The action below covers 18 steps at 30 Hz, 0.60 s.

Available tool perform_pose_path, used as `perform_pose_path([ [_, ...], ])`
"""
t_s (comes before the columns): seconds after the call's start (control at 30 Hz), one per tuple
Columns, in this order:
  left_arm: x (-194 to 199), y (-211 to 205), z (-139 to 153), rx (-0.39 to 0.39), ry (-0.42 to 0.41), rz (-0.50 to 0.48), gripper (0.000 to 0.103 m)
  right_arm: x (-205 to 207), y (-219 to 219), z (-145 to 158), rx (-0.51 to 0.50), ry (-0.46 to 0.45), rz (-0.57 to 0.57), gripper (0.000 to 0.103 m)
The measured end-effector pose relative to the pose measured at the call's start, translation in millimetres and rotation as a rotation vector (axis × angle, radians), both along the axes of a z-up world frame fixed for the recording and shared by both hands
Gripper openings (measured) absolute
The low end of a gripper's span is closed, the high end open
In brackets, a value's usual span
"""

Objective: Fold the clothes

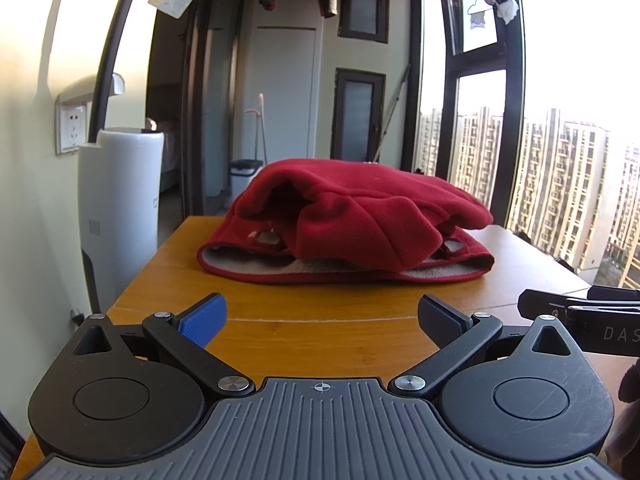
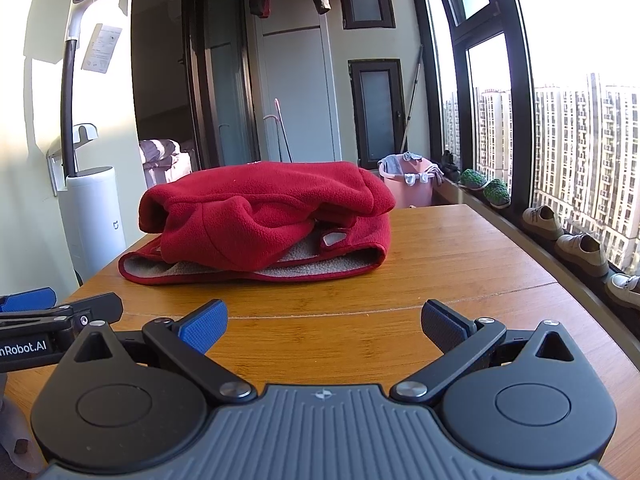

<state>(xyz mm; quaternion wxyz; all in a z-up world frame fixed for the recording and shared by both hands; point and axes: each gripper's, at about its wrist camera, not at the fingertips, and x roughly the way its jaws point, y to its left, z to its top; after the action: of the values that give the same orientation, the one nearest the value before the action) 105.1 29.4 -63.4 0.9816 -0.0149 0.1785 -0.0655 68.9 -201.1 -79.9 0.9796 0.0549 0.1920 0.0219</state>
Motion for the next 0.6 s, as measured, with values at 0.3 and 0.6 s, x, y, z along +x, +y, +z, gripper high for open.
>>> perform_pose_path([
  [0.3, 0.7, 0.4, -0.5, -0.004, 0.009, -0.002, 0.103, 1.0, -0.3, -0.7, 0.009, 0.011, 0.000, 0.103],
  [0.6, 1.3, 0.4, -0.7, -0.002, 0.011, 0.000, 0.103, 1.2, 0.4, -0.9, 0.010, 0.013, -0.001, 0.103],
])
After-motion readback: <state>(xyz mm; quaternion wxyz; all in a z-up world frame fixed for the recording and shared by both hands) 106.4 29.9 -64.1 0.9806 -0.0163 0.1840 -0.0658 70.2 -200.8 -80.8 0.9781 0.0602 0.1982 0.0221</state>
